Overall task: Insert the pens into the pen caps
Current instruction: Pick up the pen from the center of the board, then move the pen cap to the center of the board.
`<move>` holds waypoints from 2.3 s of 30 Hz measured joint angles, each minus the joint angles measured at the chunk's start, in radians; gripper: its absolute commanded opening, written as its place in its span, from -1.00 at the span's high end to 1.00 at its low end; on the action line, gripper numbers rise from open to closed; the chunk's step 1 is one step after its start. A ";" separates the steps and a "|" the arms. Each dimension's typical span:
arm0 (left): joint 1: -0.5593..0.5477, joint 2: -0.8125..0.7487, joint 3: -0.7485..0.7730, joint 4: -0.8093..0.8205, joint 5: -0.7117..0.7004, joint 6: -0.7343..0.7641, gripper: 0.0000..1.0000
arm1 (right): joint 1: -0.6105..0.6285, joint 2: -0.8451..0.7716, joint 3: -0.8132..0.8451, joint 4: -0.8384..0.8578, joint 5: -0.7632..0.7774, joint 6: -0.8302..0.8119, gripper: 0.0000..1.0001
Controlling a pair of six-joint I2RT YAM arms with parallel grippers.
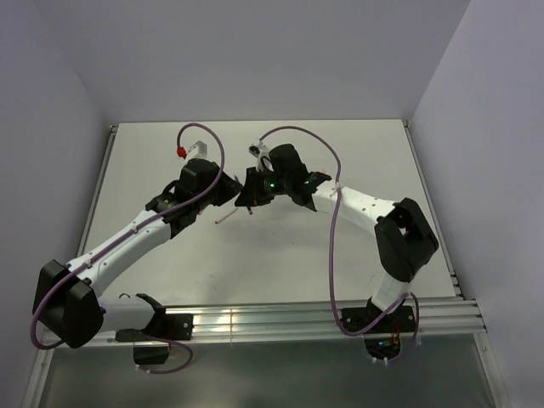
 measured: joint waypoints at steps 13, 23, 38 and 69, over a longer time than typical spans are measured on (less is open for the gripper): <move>-0.011 -0.068 0.000 -0.042 -0.039 0.005 0.16 | -0.001 -0.022 0.014 -0.045 0.043 -0.039 1.00; -0.011 -0.116 0.003 -0.071 -0.074 0.009 0.14 | -0.005 -0.044 0.014 -0.045 0.055 -0.043 1.00; 0.018 -0.108 0.025 -0.196 -0.208 -0.074 0.03 | -0.056 -0.092 0.006 -0.067 0.087 -0.054 1.00; -0.047 0.529 0.283 -0.248 -0.274 -0.387 0.19 | -0.212 -0.260 -0.099 -0.095 0.150 -0.013 1.00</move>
